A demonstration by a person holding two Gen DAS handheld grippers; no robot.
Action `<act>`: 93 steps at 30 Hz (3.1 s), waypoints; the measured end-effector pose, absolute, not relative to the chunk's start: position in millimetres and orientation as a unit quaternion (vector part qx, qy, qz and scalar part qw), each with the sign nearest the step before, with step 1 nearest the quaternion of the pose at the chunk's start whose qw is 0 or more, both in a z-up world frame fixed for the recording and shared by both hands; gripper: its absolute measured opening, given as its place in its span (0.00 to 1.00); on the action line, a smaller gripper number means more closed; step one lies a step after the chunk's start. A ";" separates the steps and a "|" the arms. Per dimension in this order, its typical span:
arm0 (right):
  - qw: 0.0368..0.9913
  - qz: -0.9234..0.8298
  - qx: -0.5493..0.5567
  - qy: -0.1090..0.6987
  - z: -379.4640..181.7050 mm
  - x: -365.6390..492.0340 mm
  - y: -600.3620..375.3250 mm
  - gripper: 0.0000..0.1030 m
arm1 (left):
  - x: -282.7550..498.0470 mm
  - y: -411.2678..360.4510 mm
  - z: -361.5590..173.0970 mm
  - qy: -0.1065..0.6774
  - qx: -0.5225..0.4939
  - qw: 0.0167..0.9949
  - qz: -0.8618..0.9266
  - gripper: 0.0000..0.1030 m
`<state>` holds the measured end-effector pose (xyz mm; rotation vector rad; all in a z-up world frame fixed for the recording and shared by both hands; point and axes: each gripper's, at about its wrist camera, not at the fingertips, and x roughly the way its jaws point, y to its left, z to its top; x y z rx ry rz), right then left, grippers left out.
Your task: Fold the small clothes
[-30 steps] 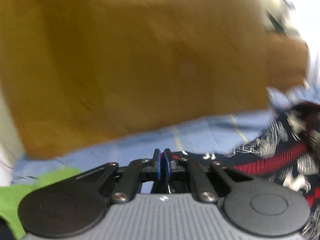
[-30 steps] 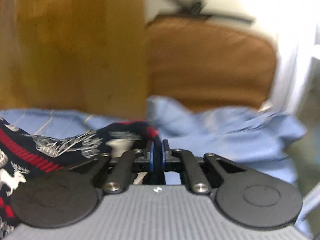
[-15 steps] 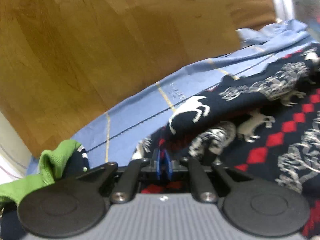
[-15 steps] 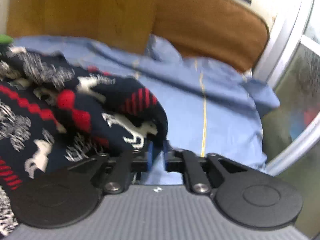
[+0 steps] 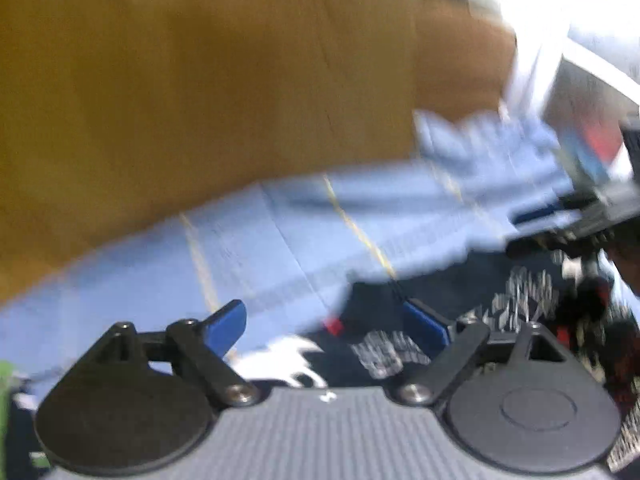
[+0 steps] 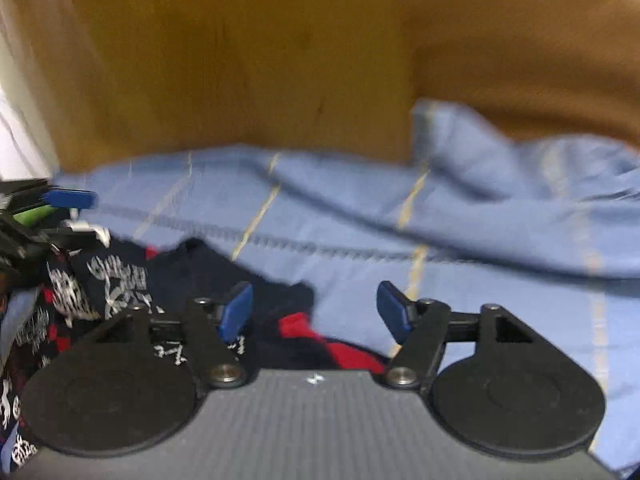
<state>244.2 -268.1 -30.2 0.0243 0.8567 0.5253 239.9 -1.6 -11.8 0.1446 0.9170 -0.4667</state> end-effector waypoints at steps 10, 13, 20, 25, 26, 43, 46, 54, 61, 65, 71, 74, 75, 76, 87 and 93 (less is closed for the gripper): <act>0.933 0.264 -0.078 0.230 18.3 207.9 -234.1 0.12 | 211.5 -5.8 0.6 0.312 0.125 0.931 -0.144 0.07; 0.960 0.228 -0.052 0.156 29.4 220.4 -224.9 0.13 | 229.2 -17.9 -3.9 0.266 0.135 0.953 -0.054 0.13; 0.958 0.154 -0.046 0.238 -15.9 250.7 -216.2 0.40 | 249.7 -9.6 -44.2 0.362 0.100 0.927 0.008 0.20; 0.960 0.175 -0.030 0.217 4.0 178.8 -286.8 0.49 | 170.8 35.2 -15.5 0.301 0.071 0.951 -0.001 0.43; 0.961 0.172 -0.036 0.216 2.7 159.8 -299.5 0.51 | 158.8 50.7 -14.7 0.300 0.071 0.951 -0.005 0.44; 0.939 0.151 0.025 0.309 -67.5 109.8 -355.0 0.10 | 23.1 114.8 -54.6 0.367 0.019 0.929 0.036 0.61; 0.949 0.119 0.009 0.292 -53.0 111.0 -364.2 0.04 | 19.0 116.8 -53.6 0.364 0.025 0.930 0.045 0.61; 0.965 -0.111 -0.073 0.228 -21.1 122.6 -407.8 0.10 | 10.1 118.3 -50.2 0.366 0.012 0.929 0.044 0.61; 0.954 0.157 0.041 0.254 -30.4 27.2 -356.6 0.51 | -18.6 96.3 -38.4 0.390 -0.042 0.915 -0.094 0.61; 0.927 0.216 0.059 0.301 -59.9 -25.1 -337.4 0.52 | -36.2 81.0 -44.2 0.421 -0.090 0.884 -0.181 0.61; 0.897 0.245 0.143 0.340 -84.9 -65.0 -337.7 0.54 | -61.5 46.9 -52.2 0.432 -0.094 0.867 -0.230 0.60; 0.903 0.232 0.127 0.337 -80.1 -80.4 -327.2 0.15 | -65.5 38.8 -51.0 0.427 -0.085 0.875 -0.210 0.13; 0.909 0.228 0.123 0.327 -73.6 -84.2 -329.5 0.14 | -65.9 40.1 -50.2 0.427 -0.084 0.877 -0.205 0.07; 0.915 0.220 0.115 0.317 -64.0 -88.7 -331.7 0.14 | -68.0 41.1 -48.0 0.424 -0.085 0.879 -0.204 0.07; 0.930 0.106 -0.071 0.344 -51.5 -80.4 -312.1 0.46 | -87.9 57.7 -41.4 0.416 -0.065 0.884 -0.201 0.34; 0.953 0.179 -0.039 0.243 5.1 -69.3 -288.8 0.46 | -111.2 129.9 -9.4 0.340 -0.106 0.930 -0.088 0.44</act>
